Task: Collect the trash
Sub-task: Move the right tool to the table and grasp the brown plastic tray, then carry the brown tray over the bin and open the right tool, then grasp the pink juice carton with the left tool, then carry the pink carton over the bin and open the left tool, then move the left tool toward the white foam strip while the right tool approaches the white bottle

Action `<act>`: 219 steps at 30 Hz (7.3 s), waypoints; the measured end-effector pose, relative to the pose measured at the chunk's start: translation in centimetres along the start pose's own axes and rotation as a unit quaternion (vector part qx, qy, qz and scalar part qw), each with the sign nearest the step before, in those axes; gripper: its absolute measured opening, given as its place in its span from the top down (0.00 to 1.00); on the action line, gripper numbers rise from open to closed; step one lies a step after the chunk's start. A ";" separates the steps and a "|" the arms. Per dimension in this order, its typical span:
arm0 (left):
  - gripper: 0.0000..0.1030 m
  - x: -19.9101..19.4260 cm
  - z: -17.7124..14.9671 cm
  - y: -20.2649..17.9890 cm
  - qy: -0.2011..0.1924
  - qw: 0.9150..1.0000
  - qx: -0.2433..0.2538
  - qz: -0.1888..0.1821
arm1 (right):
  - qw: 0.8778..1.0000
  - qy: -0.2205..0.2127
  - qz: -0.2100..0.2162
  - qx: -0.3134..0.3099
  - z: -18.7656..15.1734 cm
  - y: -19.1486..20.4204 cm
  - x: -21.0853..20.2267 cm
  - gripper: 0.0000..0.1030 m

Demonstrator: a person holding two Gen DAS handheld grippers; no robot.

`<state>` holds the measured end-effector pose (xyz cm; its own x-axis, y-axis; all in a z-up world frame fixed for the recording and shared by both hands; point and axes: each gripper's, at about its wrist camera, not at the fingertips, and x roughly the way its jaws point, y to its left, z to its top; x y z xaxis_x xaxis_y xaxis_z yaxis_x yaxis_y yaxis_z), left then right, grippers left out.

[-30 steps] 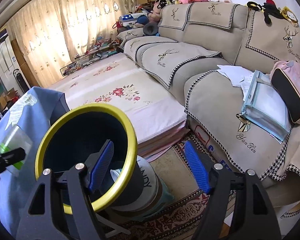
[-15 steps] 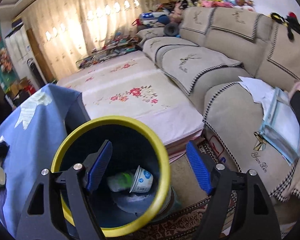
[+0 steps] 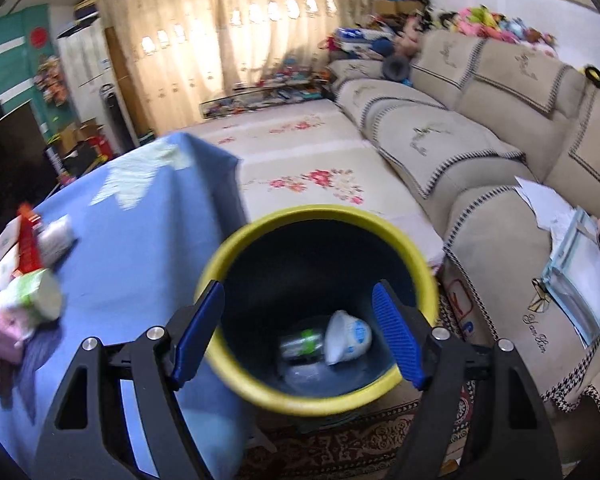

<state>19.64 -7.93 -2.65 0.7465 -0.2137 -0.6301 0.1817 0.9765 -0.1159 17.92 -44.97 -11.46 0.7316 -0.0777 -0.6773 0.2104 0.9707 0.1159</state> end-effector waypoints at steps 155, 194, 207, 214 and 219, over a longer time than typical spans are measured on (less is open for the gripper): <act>0.62 7.5 -7.4 -1.2 0.144 0.961 0.187 -0.144 | 0.996 0.024 -0.075 0.038 -1.4 -2.8 7.2 0.30; 0.63 20.2 -0.4 -30.4 0.175 0.921 0.269 -0.222 | 0.990 0.004 -0.091 0.103 -3.9 -12.5 3.1 0.30; 0.41 20.5 0.3 -30.5 0.151 0.937 0.236 -0.207 | 0.991 0.012 -0.083 0.106 -4.3 -12.6 3.7 0.30; 0.20 14.3 1.7 -24.7 0.078 0.955 0.192 -0.215 | 0.993 0.016 -0.077 0.089 -4.1 -10.8 3.7 0.29; 0.12 11.0 2.3 -18.6 0.048 0.967 0.157 -0.196 | 0.995 0.017 -0.074 0.070 -3.7 -8.8 3.6 0.29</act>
<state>26.00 -28.49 -5.63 0.5212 -0.5466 -0.6554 0.6342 0.7620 -0.1311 16.28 -52.93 -17.60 0.6639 -0.2082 -0.7183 0.4050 0.9075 0.1114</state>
